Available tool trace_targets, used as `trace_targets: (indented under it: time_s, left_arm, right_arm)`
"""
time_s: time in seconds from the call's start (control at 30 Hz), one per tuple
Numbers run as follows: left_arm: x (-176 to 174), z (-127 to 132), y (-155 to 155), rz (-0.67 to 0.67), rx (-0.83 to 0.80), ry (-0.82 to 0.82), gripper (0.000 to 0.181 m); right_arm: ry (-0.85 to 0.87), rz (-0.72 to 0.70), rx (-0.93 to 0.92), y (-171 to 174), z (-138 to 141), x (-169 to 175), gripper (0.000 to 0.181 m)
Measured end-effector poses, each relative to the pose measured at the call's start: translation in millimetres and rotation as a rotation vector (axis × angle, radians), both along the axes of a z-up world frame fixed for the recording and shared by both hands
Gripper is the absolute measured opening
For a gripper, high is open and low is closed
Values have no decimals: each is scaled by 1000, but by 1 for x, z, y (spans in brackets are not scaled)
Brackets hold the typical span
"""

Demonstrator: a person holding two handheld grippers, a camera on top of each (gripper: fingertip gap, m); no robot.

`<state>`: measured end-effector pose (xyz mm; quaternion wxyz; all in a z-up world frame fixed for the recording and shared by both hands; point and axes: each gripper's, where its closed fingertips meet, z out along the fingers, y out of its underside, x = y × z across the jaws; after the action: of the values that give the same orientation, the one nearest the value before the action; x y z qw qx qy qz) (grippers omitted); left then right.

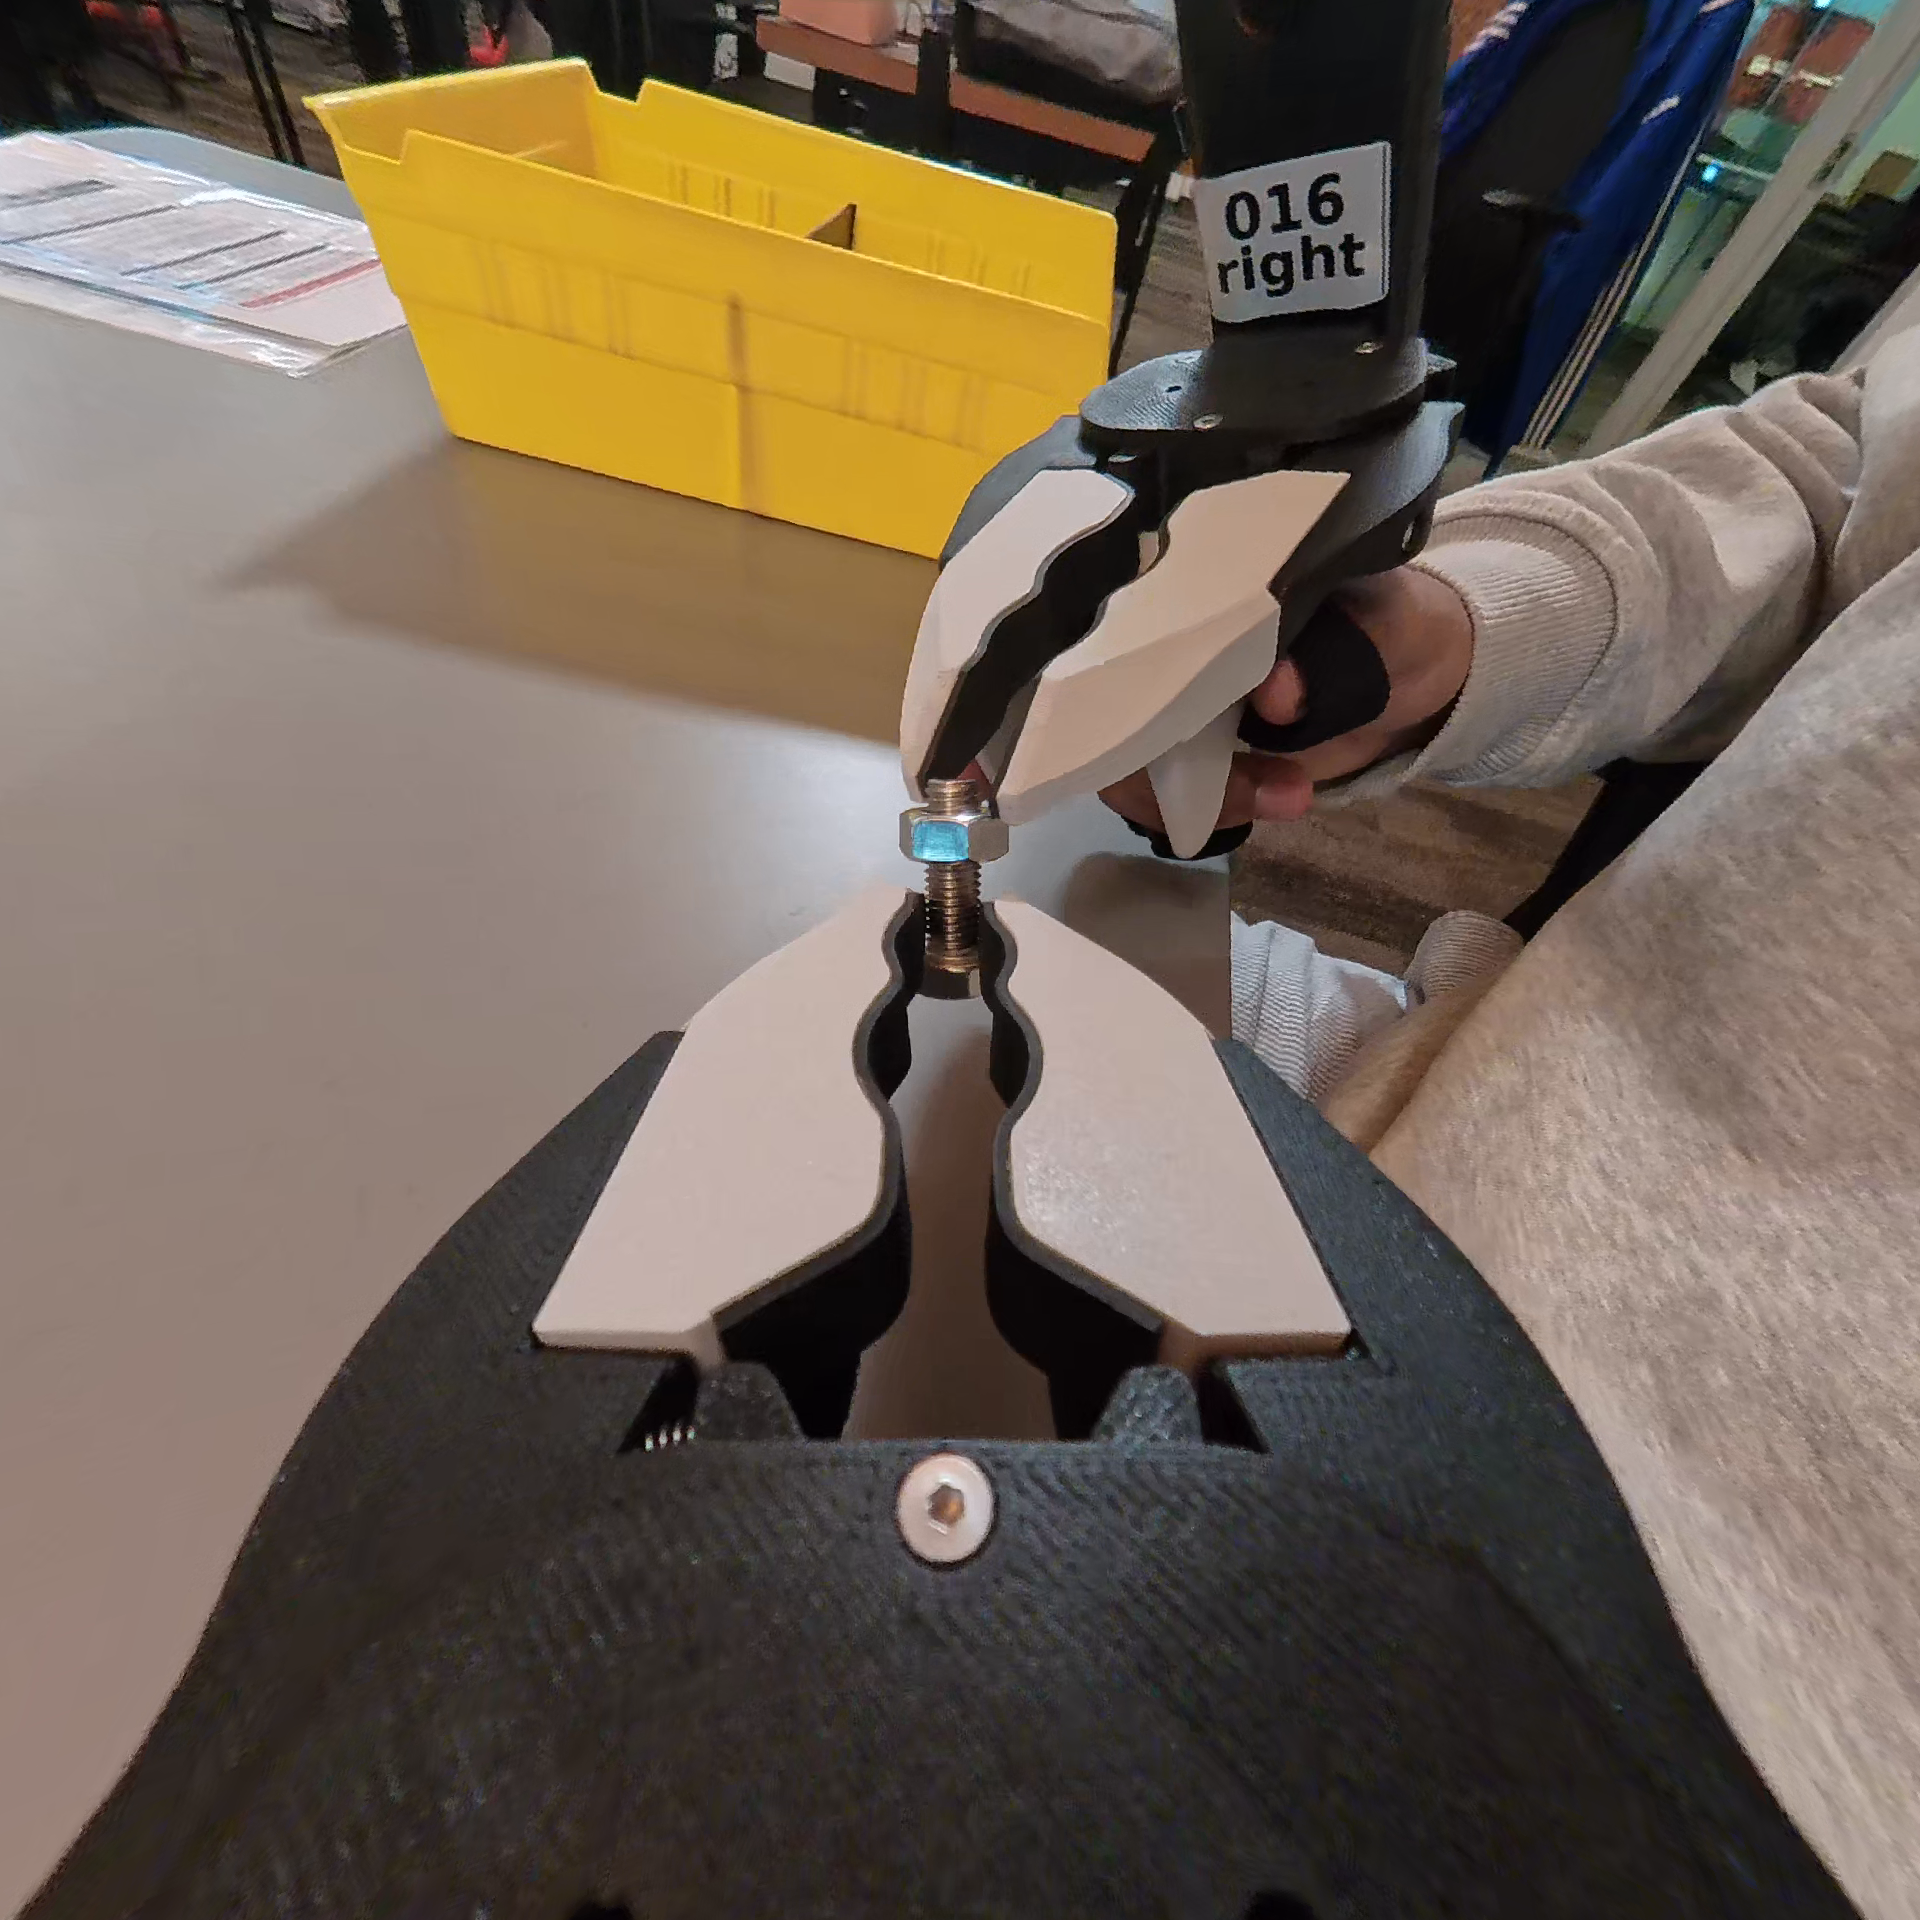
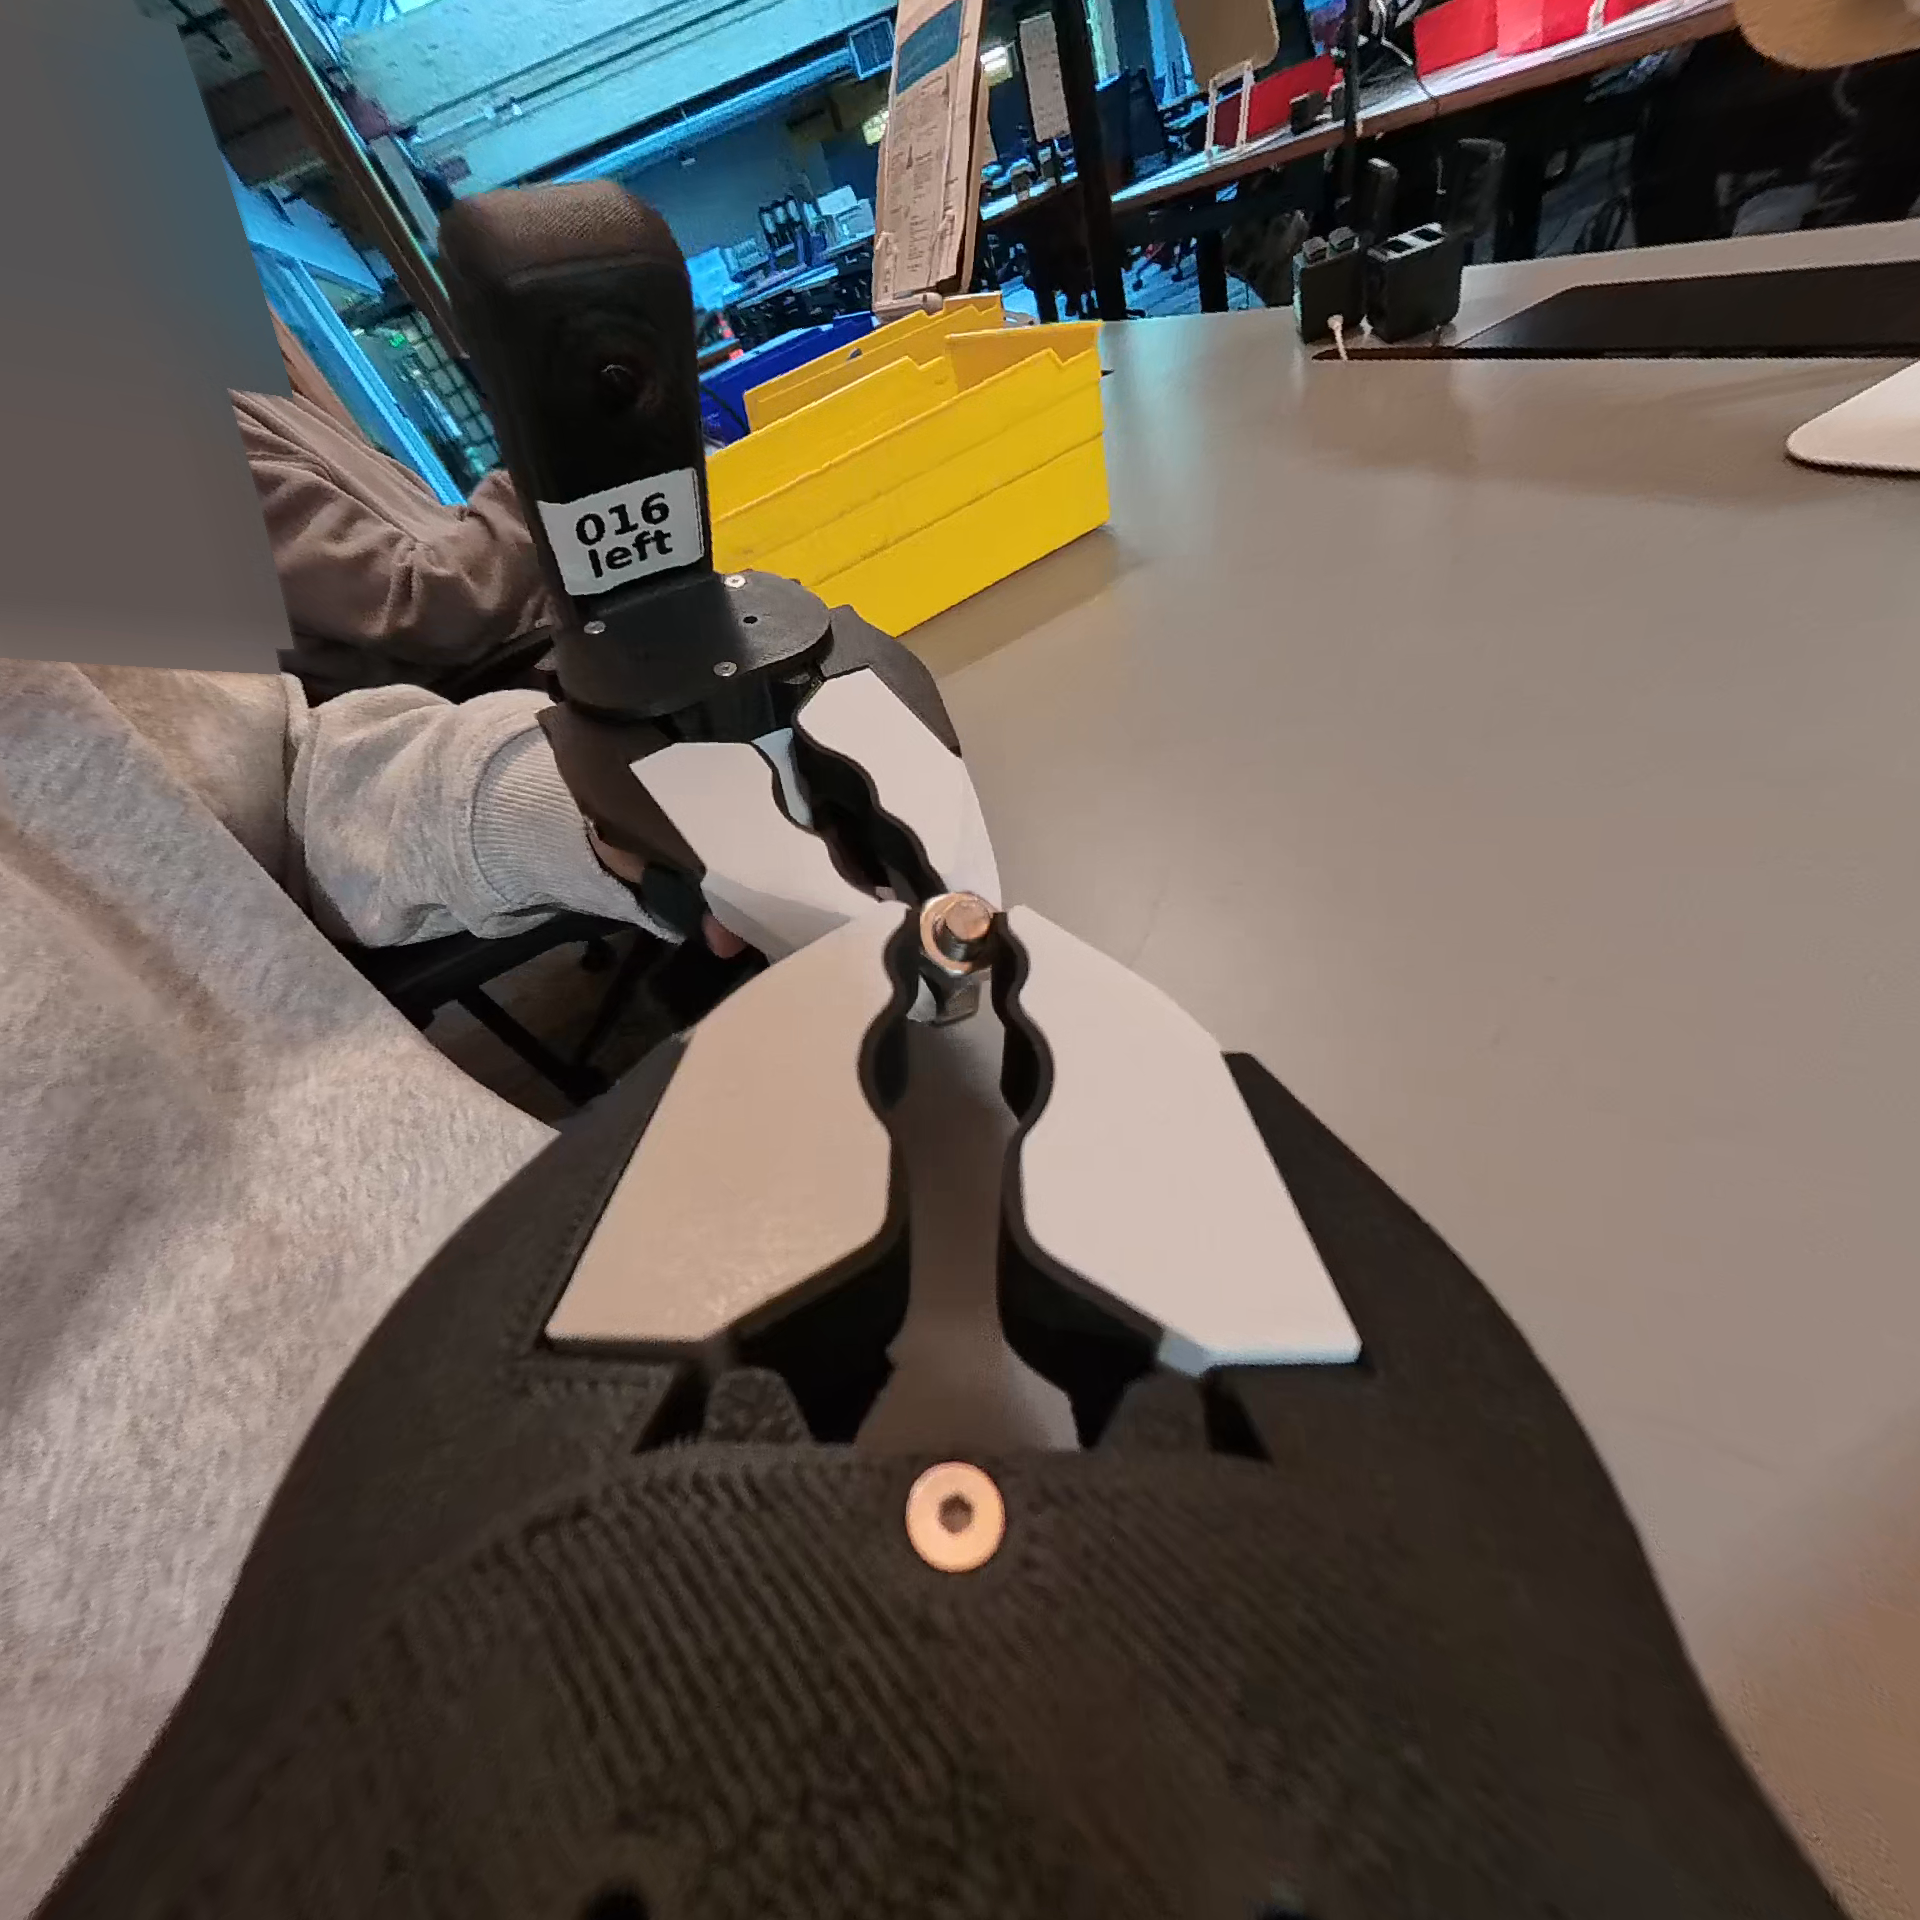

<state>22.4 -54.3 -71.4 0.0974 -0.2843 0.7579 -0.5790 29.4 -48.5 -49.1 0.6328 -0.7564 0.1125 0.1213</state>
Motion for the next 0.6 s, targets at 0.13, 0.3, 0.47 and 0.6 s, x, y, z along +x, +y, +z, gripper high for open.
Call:
trace_targets:
  time_s: [0.13, 0.3, 0.47, 0.6]
  left_arm:
    - [-1, -1, -2, -6, 26, -24, 11]
    - [-1, -1, -3, -3, 43, -38, 11]
    - [-2, -1, -4, -15, 38, -36, 11]
    - [-2, 0, -4, -14, 35, -41, 11]
  right_arm:
    - [39, 17, 17, -2, 0, 0, 10]
    - [51, 22, 13, -3, -1, 1, 9]
    - [34, 19, 9, -3, -1, 0, 9]
    - [29, 16, 10, -2, 0, 0, 9]
